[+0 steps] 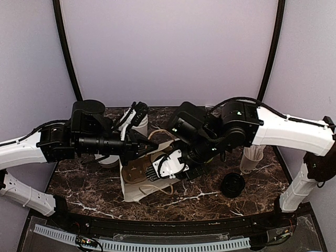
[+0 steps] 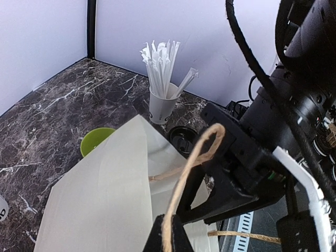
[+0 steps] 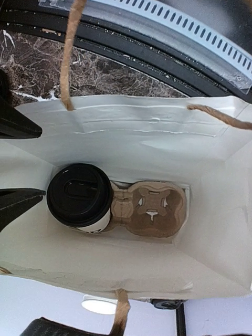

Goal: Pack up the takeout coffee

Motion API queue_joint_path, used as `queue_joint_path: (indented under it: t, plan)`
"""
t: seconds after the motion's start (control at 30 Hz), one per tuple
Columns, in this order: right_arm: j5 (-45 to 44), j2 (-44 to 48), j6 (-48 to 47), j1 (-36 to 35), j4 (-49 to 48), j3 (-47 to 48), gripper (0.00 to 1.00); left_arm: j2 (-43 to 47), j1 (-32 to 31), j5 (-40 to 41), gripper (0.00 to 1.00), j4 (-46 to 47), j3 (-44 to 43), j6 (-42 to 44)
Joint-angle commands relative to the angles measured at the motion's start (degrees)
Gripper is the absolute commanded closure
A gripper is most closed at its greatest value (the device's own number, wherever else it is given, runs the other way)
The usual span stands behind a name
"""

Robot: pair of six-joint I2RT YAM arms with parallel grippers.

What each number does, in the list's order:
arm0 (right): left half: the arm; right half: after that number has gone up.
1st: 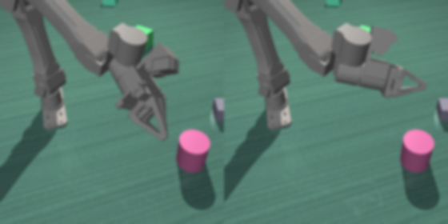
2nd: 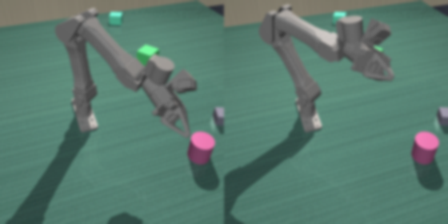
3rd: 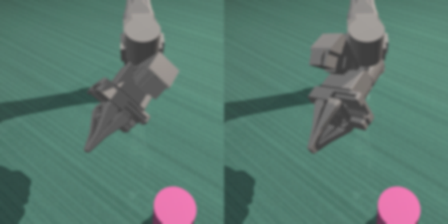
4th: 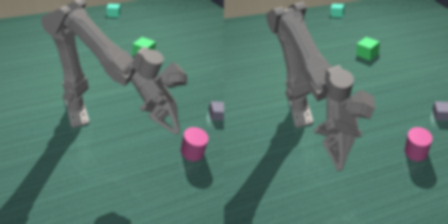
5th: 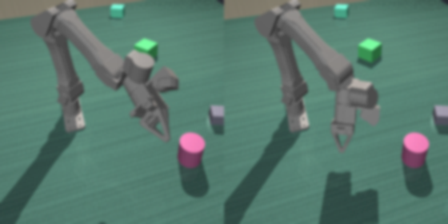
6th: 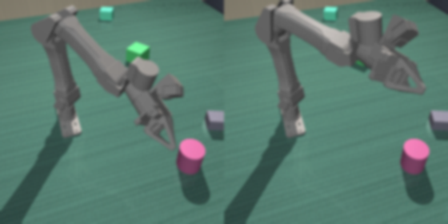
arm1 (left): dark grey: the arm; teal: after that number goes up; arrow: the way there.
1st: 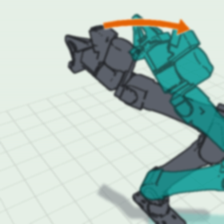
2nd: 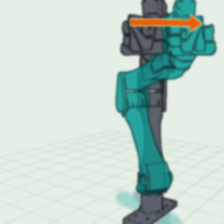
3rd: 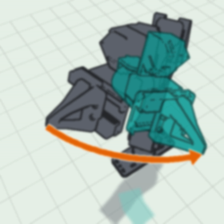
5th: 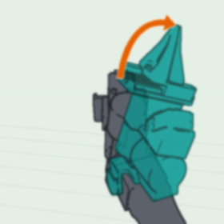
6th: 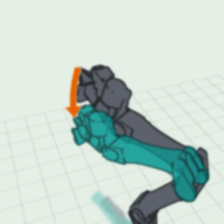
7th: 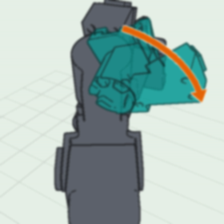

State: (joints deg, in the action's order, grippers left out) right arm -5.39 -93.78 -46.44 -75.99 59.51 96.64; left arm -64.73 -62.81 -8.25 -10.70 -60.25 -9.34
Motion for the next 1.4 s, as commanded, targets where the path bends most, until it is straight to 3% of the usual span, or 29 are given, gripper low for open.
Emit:
queue_joint_path:
  t: [0.0,0.2,0.37,0.43,0.6,0.8,0.97,1.17,1.27,1.37]
  plan:
    - [-8.8,-2.5,-0.6,-1.4,-5.5,-1.2,0.68,1.9,-0.1,0.2,0.99,2.3,1.5,-1.7]
    - [-14.4,-6.3,-2.4,-1.5,-7.9,-3.8,0.64,1.9,-0.1,-1.1,0.97,3.5,2.1,-2.5]
    - [-16.0,-6.5,-2.9,-2.6,-9.2,-6.7,0.41,2.6,-0.1,-1.7,0.93,5.1,3.2,-3.2]
    - [-16.4,-7.0,-3.1,-2.6,-9.1,-7.7,0.36,2.9,-0.1,-1.5,0.86,4.8,3.1,-3.0]
    - [-18.3,-8.9,-4.7,-2.6,-9.1,-7.6,0.29,3.3,-0.1,1.0,0.56,1.3,1.5,-1.7]
    - [-18.7,-11.4,-5.6,-1.3,-9.4,-4.3,0.19,6.1,-0.1,-1.3,0.36,-2.6,-0.5,0.5]
    - [-18.2,-12.9,-5.6,0.3,-10.7,-2.4,0.1,10.6,-0.1,-2.1,0.3,-5.9,-2.2,3.7]
    - [-17.7,-15.2,-5.8,2.7,-11.7,-1.0,0.05,15.2,1.1,17.7,0.17,-7.5,1.0,5.2]
    - [-15.8,-16.6,-5.5,4.3,-10.9,0.3,0.03,15.3,4.4,18.3,0.16,-7.9,2.8,4.1]
    - [-14.7,-18.1,-5.2,5.5,-10.6,1.9,0.01,15.1,10.8,14.0,0.16,-7.0,6.8,2.3]
